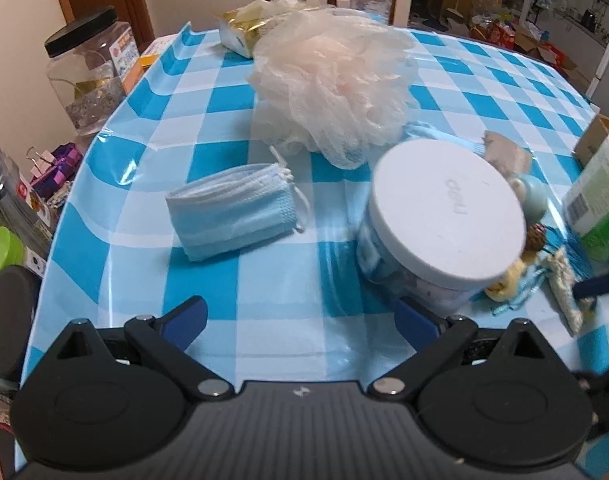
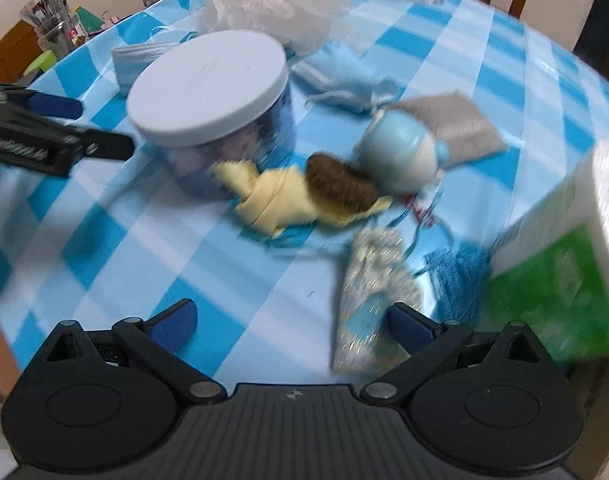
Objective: Organize soft objects
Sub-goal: 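Move both tools back over the table toward the mask and sachet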
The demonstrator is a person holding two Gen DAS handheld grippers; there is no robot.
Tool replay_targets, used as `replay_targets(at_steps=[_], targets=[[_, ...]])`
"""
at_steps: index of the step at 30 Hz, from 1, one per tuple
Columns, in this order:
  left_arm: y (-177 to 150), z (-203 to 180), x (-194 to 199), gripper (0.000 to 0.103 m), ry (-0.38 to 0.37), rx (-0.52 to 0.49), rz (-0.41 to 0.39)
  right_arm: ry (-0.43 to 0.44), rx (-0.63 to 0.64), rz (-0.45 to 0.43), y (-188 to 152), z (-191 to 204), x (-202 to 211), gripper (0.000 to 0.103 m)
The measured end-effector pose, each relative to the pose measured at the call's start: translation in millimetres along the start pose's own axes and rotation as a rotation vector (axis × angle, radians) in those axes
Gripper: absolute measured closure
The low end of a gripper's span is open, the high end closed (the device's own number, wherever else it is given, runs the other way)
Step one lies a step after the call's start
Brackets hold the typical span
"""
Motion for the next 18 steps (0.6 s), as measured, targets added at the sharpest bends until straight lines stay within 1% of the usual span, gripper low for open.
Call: replay_targets(at_steps=[2,7,9,15,18], targets=[[3.4,5.7,-1.8,0.003,0.021,0.007,-0.01,0.004,-0.002,0.0,-3.8,3.0,2.3,0.0],[19.1,23.1,-2.1,0.003,0.068,0.034,-0.049,-0.032,0.005,-0.005,-7.3,3.5,0.9,0.0],[25.9,29.2,-3.8,0.003,0.073,0.05,-0.063,-0.042,0.011,-0.006,-7.2,4.3,0.0,0.0],[36.3,42.8,-19.6,0.004,0.101,0.126,-0.066,-0.069,0.033,-0.016,-8.3,6.1,-0.5,0.0],[42.4,46.0,-25.3,0.004,0.096,0.15,-0.08,-0.076,0.043,-0.019,-9.3,7.4,-0.5,0.0]])
Point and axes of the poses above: each gripper's, at about its wrist camera, not at the fingertips, and x roughly against the way its jaws point, z to its left, y to its top, the point moved 9 cm from there along -x, roughly the way its jaws point, and after that the axes turned 1 degree about x, right-handed, at the moved point
